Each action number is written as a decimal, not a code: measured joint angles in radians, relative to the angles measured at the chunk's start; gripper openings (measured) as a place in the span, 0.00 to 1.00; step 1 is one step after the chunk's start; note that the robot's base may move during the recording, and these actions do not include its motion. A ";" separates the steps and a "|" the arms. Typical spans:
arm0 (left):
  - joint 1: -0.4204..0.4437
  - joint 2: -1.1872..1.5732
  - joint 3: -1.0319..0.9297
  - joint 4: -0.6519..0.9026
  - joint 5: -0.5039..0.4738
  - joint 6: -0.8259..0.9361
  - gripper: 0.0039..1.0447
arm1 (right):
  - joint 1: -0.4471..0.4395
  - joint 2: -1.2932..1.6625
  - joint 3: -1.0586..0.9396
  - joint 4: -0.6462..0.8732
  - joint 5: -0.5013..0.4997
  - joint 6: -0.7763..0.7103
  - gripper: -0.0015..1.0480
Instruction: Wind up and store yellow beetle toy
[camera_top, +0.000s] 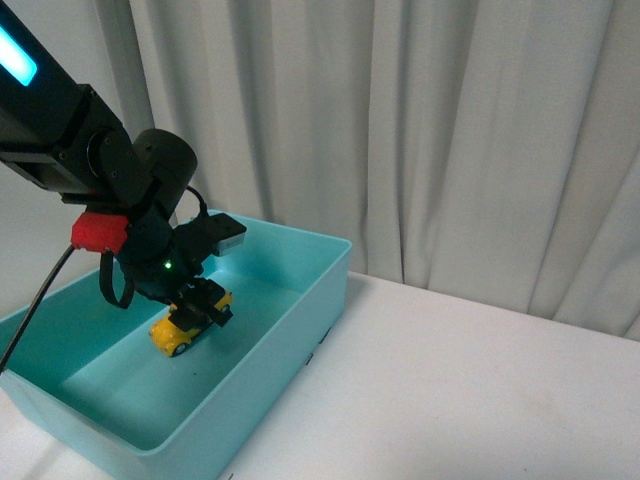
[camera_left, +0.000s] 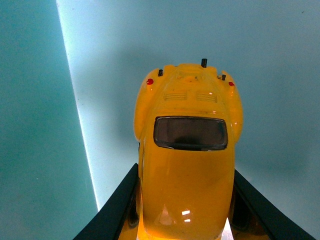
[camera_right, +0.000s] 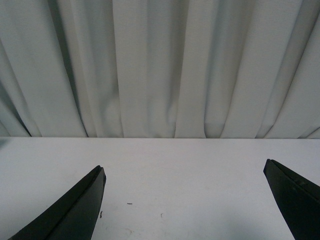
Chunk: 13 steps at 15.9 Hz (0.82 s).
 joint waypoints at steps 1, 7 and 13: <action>0.000 0.000 -0.003 0.000 0.003 0.000 0.46 | 0.000 0.000 0.000 0.000 0.000 0.000 0.94; 0.007 -0.074 -0.010 0.004 0.078 -0.001 0.94 | 0.000 0.000 0.000 0.000 0.000 0.000 0.94; 0.003 -0.471 -0.144 0.110 0.198 -0.047 0.94 | 0.000 0.000 0.000 0.000 0.000 0.000 0.94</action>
